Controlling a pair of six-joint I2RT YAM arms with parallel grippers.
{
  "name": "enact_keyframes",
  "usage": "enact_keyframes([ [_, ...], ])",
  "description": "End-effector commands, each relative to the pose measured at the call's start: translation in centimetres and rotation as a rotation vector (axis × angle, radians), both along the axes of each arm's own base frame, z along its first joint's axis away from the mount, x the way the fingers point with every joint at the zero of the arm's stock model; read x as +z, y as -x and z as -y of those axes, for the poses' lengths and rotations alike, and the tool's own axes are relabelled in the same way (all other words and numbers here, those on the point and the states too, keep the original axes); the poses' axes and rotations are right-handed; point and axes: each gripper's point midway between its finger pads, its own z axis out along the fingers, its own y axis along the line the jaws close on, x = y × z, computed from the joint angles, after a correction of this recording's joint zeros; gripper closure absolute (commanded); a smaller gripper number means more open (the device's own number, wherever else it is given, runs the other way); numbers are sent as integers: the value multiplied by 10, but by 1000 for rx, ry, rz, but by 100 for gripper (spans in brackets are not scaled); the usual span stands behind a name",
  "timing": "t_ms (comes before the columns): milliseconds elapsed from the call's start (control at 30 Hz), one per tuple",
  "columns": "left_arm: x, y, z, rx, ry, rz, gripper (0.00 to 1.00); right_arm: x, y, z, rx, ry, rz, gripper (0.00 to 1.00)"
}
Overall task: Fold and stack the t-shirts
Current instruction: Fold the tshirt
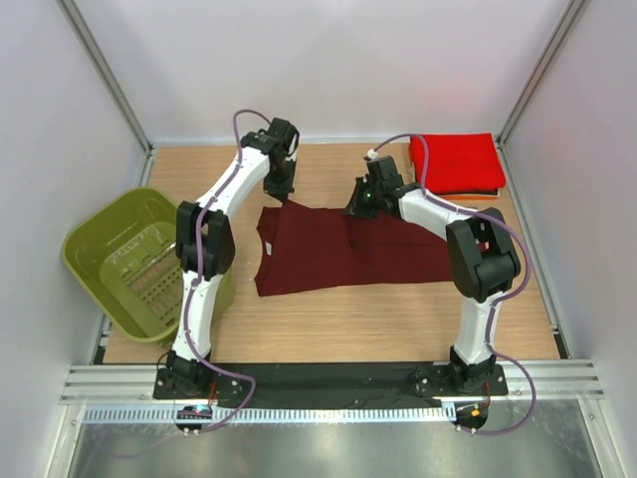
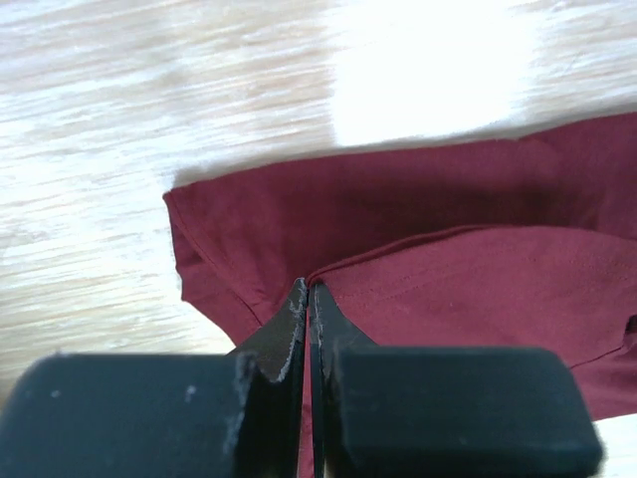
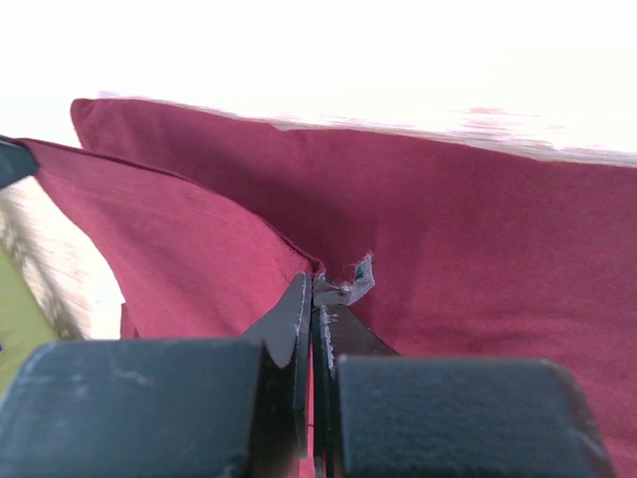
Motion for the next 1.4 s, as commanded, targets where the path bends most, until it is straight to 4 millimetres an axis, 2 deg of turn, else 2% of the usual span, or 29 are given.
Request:
enact_keyframes([
  [0, 28, -19, 4, 5, 27, 111, 100, 24, -7, 1, -28, -11, 70, 99],
  [167, 22, -29, 10, 5, 38, 133, 100, 22, -6, 7, -48, 13, 67, 99],
  [400, 23, -43, 27, -9, 102, 179, 100, 17, -3, 14, -72, 39, 62, 99],
  [567, 19, -42, 47, -58, 171, 165, 100, 16, -2, 23, -101, 69, 63, 99],
  [733, 14, -38, 51, -67, 157, 162, 100, 22, 5, 27, -108, 66, 71, 99],
  [1067, 18, -55, 73, -88, 242, 214, 100, 21, 5, 40, -141, 102, 69, 99],
  [1367, 13, -44, 96, -163, 305, 182, 100, 11, 17, 56, -229, 127, 30, 99],
])
